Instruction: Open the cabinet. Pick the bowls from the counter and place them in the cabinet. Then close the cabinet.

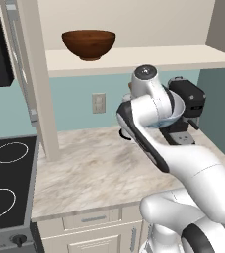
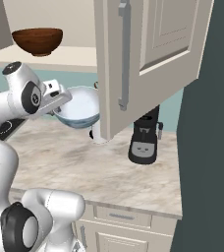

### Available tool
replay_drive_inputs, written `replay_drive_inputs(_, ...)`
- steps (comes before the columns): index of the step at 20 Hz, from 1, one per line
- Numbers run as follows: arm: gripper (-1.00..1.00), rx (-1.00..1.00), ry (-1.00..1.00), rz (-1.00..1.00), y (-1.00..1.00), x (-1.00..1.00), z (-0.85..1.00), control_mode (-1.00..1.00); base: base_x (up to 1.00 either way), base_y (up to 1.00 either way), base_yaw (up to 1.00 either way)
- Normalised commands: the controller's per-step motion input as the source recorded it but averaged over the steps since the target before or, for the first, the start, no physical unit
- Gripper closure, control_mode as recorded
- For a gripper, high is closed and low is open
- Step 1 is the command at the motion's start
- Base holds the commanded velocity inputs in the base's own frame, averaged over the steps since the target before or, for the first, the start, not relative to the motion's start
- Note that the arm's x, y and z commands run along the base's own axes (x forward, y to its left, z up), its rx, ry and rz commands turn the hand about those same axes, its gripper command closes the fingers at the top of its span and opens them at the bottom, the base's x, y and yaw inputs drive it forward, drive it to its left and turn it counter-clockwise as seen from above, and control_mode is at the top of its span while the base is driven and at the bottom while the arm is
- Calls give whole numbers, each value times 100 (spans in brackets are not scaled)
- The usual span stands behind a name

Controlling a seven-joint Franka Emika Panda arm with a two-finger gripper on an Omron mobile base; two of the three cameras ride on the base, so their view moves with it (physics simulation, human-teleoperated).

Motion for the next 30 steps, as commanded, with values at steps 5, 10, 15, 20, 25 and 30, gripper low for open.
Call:
replay_drive_inputs(5,100,0,-14,0,-4,-2,16,-100,0,0,0)
replay_drive_inputs(10,100,0,-12,0,-8,-1,25,-100,0,0,0)
replay_drive_inputs(15,100,-3,-7,1,-8,0,34,-100,0,0,0)
replay_drive_inputs(20,100,-7,-3,0,-11,-3,29,-100,0,0,0)
replay_drive_inputs(25,100,-11,-1,0,-7,-3,23,-100,0,0,0)
replay_drive_inputs(30,100,-13,-4,0,-2,-7,14,-100,0,0,0)
